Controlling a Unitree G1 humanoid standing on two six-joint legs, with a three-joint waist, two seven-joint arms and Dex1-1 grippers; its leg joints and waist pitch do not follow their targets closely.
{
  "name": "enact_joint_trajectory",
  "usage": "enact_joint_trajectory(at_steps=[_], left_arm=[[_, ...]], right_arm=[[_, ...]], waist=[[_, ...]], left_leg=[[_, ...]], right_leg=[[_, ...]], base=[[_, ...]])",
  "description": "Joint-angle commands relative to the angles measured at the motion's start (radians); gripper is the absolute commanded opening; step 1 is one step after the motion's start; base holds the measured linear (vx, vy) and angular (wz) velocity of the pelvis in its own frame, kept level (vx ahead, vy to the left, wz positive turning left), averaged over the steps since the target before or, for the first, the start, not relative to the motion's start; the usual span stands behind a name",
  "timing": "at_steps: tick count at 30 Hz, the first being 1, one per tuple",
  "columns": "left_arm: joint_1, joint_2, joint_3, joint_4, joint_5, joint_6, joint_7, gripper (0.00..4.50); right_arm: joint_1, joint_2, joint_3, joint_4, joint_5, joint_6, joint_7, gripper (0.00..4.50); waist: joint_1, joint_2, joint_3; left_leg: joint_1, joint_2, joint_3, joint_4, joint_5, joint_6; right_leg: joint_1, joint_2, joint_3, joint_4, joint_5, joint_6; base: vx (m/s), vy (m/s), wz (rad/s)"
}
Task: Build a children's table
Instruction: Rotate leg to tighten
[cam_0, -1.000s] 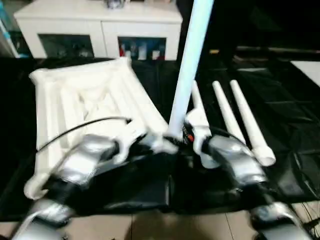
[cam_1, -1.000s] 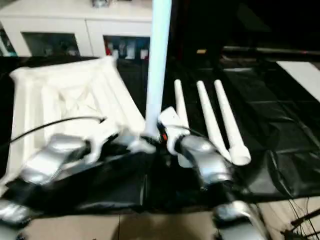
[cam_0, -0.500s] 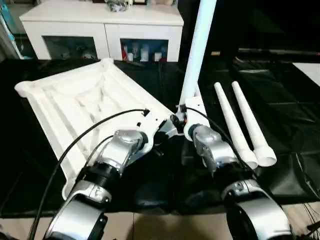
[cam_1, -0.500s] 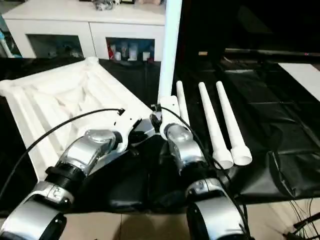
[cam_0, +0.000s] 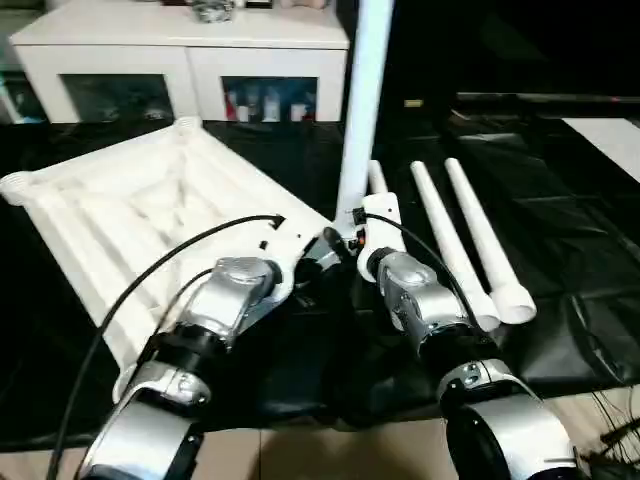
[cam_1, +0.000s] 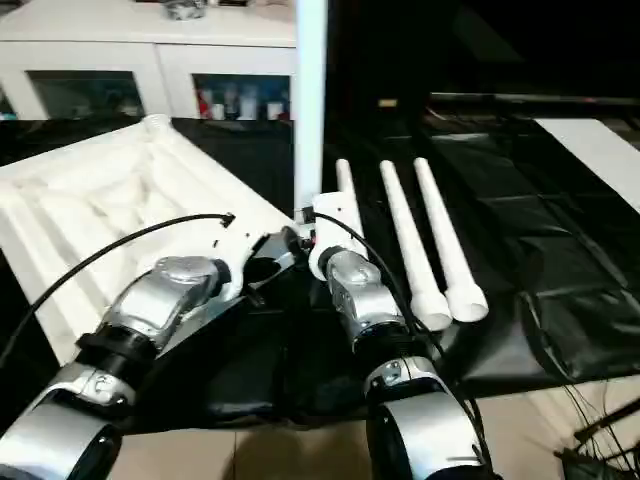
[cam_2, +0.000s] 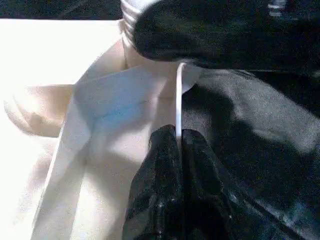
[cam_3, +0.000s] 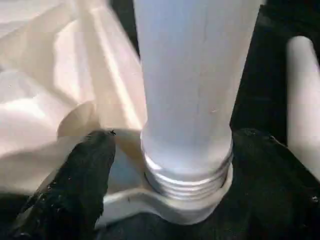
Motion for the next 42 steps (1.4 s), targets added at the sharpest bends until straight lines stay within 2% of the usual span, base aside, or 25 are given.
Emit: enact_joint_trajectory(at_steps=[1,5,7,8,9,10,12,14,17,19,21,23,24,27,31,32,35,37,40,42], left_arm=[[0.041,0.011,-0.036,-0.01,-0.002,-0.012,-0.061,0.0],[0.089,0.069,-0.059,-0.086,-0.033,-0.061,-0.186,0.0],[0.103,0.086,-0.07,-0.109,-0.04,-0.087,-0.227,0.0],[0.124,0.109,-0.079,-0.147,-0.058,-0.102,-0.282,0.0],[0.152,0.142,-0.09,-0.203,-0.083,-0.112,-0.353,0.0],[0.163,0.156,-0.091,-0.228,-0.095,-0.101,-0.379,0.0],[0.174,0.171,-0.091,-0.253,-0.105,-0.089,-0.403,0.0],[0.181,0.182,-0.091,-0.267,-0.11,-0.088,-0.417,0.0],[0.203,0.218,-0.081,-0.288,-0.111,-0.085,-0.441,0.0],[0.206,0.224,-0.079,-0.291,-0.111,-0.086,-0.442,0.0],[0.208,0.226,-0.078,-0.292,-0.111,-0.086,-0.444,0.0],[0.216,0.234,-0.072,-0.305,-0.112,-0.083,-0.452,0.0],[0.22,0.237,-0.068,-0.311,-0.112,-0.081,-0.456,0.0],[0.224,0.239,-0.07,-0.316,-0.113,-0.079,-0.457,0.0],[0.228,0.238,-0.073,-0.323,-0.112,-0.076,-0.462,0.0],[0.228,0.238,-0.073,-0.323,-0.112,-0.076,-0.462,0.0],[0.23,0.238,-0.075,-0.329,-0.112,-0.072,-0.463,0.0],[0.232,0.239,-0.075,-0.332,-0.113,-0.069,-0.464,0.0],[0.233,0.24,-0.076,-0.334,-0.113,-0.067,-0.465,0.0],[0.233,0.24,-0.076,-0.333,-0.112,-0.066,-0.467,0.0]], right_arm=[[0.018,-0.009,0.072,-0.05,-0.019,0.004,0.091,3.8],[0.065,-0.107,0.114,-0.145,-0.049,-0.03,0.217,3.8],[0.076,-0.128,0.123,-0.165,-0.048,-0.025,0.26,3.8],[0.096,-0.16,0.137,-0.2,-0.035,-0.014,0.331,3.8],[0.13,-0.205,0.154,-0.256,-0.006,-0.002,0.431,3.8],[0.145,-0.225,0.162,-0.282,0.01,0.006,0.481,3.8],[0.162,-0.247,0.173,-0.312,0.028,0.017,0.528,3.8],[0.173,-0.261,0.181,-0.331,0.033,0.018,0.551,3.8],[0.211,-0.309,0.213,-0.387,0.037,0.025,0.638,3.8],[0.218,-0.318,0.219,-0.4,0.035,0.028,0.653,3.8],[0.22,-0.32,0.221,-0.402,0.033,0.027,0.655,3.8],[0.222,-0.321,0.212,-0.402,0.033,0.029,0.65,3.8],[0.219,-0.32,0.203,-0.4,0.041,0.024,0.649,3.8],[0.219,-0.319,0.194,-0.405,0.052,0.022,0.654,3.8],[0.225,-0.321,0.194,-0.412,0.058,0.027,0.66,3.8],[0.225,-0.321,0.194,-0.412,0.058,0.027,0.66,3.46],[0.234,-0.318,0.195,-0.41,0.062,0.029,0.661,3.43],[0.237,-0.318,0.199,-0.41,0.065,0.03,0.66,3.1],[0.237,-0.316,0.2,-0.408,0.066,0.031,0.658,3.02],[0.236,-0.313,0.198,-0.404,0.066,0.033,0.654,2.82]], waist=[[0.01,0.002,-0.047],[0.014,0.0,-0.051],[0.023,0.001,-0.053],[0.024,0.001,-0.054],[0.032,0.0,-0.056],[0.035,0.002,-0.058],[0.043,0.003,-0.058],[0.045,0.001,-0.056],[0.047,-0.005,-0.052],[0.044,-0.004,-0.05],[0.045,-0.004,-0.05],[0.045,-0.007,-0.051],[0.045,-0.005,-0.052],[0.045,-0.006,-0.055],[0.045,-0.007,-0.055],[0.046,-0.007,-0.055],[0.046,-0.005,-0.055],[0.046,-0.005,-0.056],[0.047,-0.005,-0.057],[0.046,-0.005,-0.057]], left_leg=[[0.001,0.002,0.0,-0.076,-0.418,-0.004],[0.001,0.006,0.007,-0.071,-0.359,0.014],[-0.001,0.006,0.011,-0.07,-0.31,0.028],[0.0,0.006,0.011,-0.069,-0.298,0.028],[0.001,0.009,0.013,-0.065,-0.269,0.041],[-0.001,0.01,0.011,-0.064,-0.245,0.048],[0.004,0.009,0.017,-0.06,-0.205,0.07],[0.002,0.008,0.017,-0.061,-0.212,0.071],[0.002,0.01,0.017,-0.064,-0.244,0.059],[0.003,0.009,0.017,-0.066,-0.274,0.044],[0.004,0.01,0.016,-0.067,-0.28,0.035],[0.002,0.009,0.015,-0.067,-0.271,0.032],[0.003,0.009,0.015,-0.066,-0.258,0.034],[0.001,0.007,0.017,-0.061,-0.218,0.048],[0.001,0.007,0.018,-0.06,-0.209,0.057],[0.001,0.007,0.018,-0.06,-0.21,0.057],[0.002,0.007,0.017,-0.06,-0.215,0.054],[0.002,0.007,0.017,-0.059,-0.209,0.055],[0.002,0.006,0.017,-0.057,-0.202,0.058],[0.001,0.006,0.017,-0.057,-0.199,0.059]], right_leg=[[0.028,-0.02,0.009,-0.095,-0.363,-0.148],[0.031,-0.021,0.014,-0.087,-0.275,-0.183],[0.035,-0.02,0.016,-0.08,-0.214,-0.196],[0.036,-0.018,0.015,-0.078,-0.194,-0.203],[0.04,-0.019,0.017,-0.072,-0.131,-0.216],[0.043,-0.019,0.016,-0.066,-0.093,-0.221],[0.041,-0.014,0.015,-0.059,-0.013,-0.251],[0.043,-0.015,0.015,-0.06,-0.029,-0.255],[0.042,-0.017,0.015,-0.066,-0.103,-0.234],[0.038,-0.019,0.017,-0.072,-0.174,-0.217],[0.036,-0.02,0.018,-0.073,-0.196,-0.207],[0.038,-0.019,0.018,-0.072,-0.19,-0.202],[0.037,-0.019,0.017,-0.069,-0.168,-0.205],[0.04,-0.017,0.017,-0.063,-0.102,-0.221],[0.041,-0.017,0.016,-0.062,-0.096,-0.227],[0.042,-0.018,0.016,-0.062,-0.1,-0.227],[0.041,-0.017,0.016,-0.062,-0.103,-0.229],[0.042,-0.017,0.016,-0.061,-0.092,-0.231],[0.043,-0.017,0.016,-0.059,-0.081,-0.235],[0.044,-0.017,0.015,-0.059,-0.079,-0.235]], base=[[0.0,0.0,0.0],[0.0,0.0,0.0],[0.0,0.0,0.0],[0.0,0.0,0.0],[0.0,0.0,0.0],[0.0,0.0,0.0],[0.0,0.0,0.0],[0.0,0.0,0.0],[0.0,0.0,0.0],[0.0,0.0,0.0],[0.0,0.0,0.0],[0.0,0.0,0.0],[0.0,0.0,0.0],[0.0,0.0,0.0],[0.0,0.0,0.0],[0.0,0.0,0.0],[0.0,0.0,0.0],[0.0,0.0,0.0],[0.0,0.0,0.0],[0.0,0.0,0.0]])
